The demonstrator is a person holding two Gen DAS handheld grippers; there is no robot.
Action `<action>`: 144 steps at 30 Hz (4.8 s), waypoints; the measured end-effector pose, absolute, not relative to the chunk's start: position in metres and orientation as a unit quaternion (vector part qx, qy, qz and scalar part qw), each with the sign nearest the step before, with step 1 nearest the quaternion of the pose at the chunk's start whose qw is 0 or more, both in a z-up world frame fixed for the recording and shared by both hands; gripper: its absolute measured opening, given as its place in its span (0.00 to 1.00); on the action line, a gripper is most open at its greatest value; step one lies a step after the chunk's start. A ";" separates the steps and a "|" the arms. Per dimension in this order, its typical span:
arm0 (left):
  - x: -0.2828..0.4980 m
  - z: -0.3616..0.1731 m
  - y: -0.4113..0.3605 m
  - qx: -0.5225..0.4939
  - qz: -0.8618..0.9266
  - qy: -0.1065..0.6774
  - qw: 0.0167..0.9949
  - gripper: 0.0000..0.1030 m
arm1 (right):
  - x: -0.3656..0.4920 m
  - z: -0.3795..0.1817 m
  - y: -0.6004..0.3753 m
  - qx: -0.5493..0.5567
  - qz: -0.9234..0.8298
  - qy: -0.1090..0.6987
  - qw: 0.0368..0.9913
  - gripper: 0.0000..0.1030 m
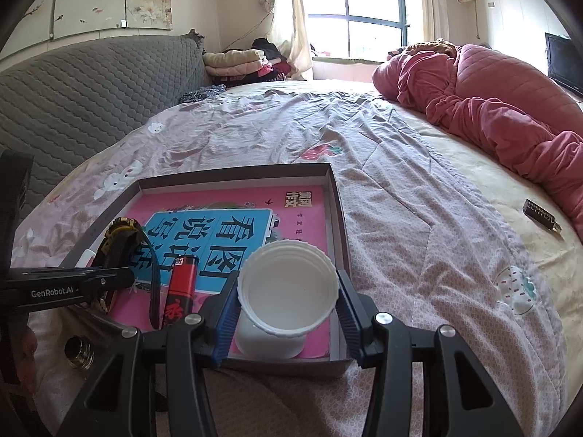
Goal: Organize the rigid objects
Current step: 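Lower the white cap into the tray and open the right tool while the left tool lowers the bottle, then open the left tool to release the bottle upright in the tray, then withdraw both open tools from the tray toward the remaining objects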
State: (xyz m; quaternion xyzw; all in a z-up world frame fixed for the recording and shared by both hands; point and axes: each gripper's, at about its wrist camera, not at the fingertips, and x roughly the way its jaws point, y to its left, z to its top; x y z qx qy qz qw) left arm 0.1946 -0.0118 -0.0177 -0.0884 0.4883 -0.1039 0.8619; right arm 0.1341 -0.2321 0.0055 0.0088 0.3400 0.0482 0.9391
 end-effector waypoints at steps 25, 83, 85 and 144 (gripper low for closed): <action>0.185 -0.017 -0.007 -0.101 -0.111 0.501 0.852 0.22 | 0.147 -0.005 -0.218 -0.019 0.055 0.385 0.921 0.48; 0.194 -0.017 -0.016 -0.077 -0.107 0.516 0.846 0.22 | 0.111 0.018 -0.244 0.039 0.008 0.324 0.945 0.55; 0.194 -0.017 -0.015 -0.078 -0.108 0.515 0.847 0.22 | 0.110 0.017 -0.246 0.044 0.005 0.324 0.945 0.55; 0.157 0.028 0.007 -0.080 -0.081 0.446 0.888 0.68 | 0.079 0.022 -0.236 0.032 0.012 0.302 0.953 0.61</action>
